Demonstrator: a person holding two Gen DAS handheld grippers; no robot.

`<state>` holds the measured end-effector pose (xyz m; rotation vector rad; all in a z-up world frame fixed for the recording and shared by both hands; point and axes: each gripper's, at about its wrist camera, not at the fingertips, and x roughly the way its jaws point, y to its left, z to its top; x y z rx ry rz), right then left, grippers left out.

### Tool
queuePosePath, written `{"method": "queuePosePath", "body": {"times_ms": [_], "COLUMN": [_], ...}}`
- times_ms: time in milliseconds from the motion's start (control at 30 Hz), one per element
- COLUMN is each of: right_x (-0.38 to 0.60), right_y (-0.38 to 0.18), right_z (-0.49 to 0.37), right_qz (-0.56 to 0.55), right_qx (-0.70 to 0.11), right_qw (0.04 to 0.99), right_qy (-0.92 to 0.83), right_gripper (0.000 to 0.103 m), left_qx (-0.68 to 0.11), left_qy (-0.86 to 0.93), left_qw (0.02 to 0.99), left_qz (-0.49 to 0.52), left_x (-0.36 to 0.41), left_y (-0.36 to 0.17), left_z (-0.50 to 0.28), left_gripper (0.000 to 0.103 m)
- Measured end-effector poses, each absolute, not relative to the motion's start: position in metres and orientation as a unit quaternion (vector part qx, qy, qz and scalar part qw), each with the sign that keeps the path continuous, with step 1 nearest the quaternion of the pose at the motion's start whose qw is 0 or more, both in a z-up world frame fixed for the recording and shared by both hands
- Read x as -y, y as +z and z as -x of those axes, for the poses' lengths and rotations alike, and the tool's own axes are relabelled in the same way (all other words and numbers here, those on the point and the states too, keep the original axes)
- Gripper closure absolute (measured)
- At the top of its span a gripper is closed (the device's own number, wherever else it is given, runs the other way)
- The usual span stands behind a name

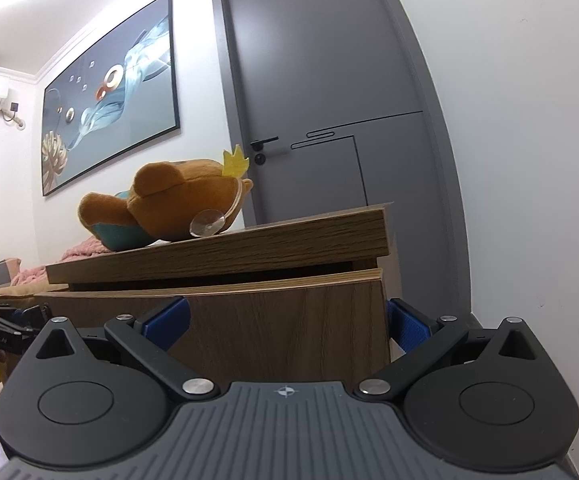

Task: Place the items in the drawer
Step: 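Grasp the drawer key with the left tool and pull the drawer outward, then keep pulling the drawer open with the left tool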

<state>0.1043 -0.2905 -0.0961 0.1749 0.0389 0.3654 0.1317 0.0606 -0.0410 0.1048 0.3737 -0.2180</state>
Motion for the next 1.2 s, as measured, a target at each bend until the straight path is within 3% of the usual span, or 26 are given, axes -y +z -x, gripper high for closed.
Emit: {"method": "queuePosePath", "body": {"times_ms": [1200], "right_x": [0.293], "right_y": [-0.095], "right_z": [-0.041], "right_qz": [-0.033], "right_qx": [-0.033], "right_qw": [0.976], "right_qy": [0.211], "right_gripper": [0.000], "left_qx": [-0.174], "left_qy": [-0.132], "left_qw": [0.973], "left_qz": [-0.075], "left_x": [-0.066], "left_y": [-0.045], "left_z": [-0.069], "left_gripper": [0.003]}}
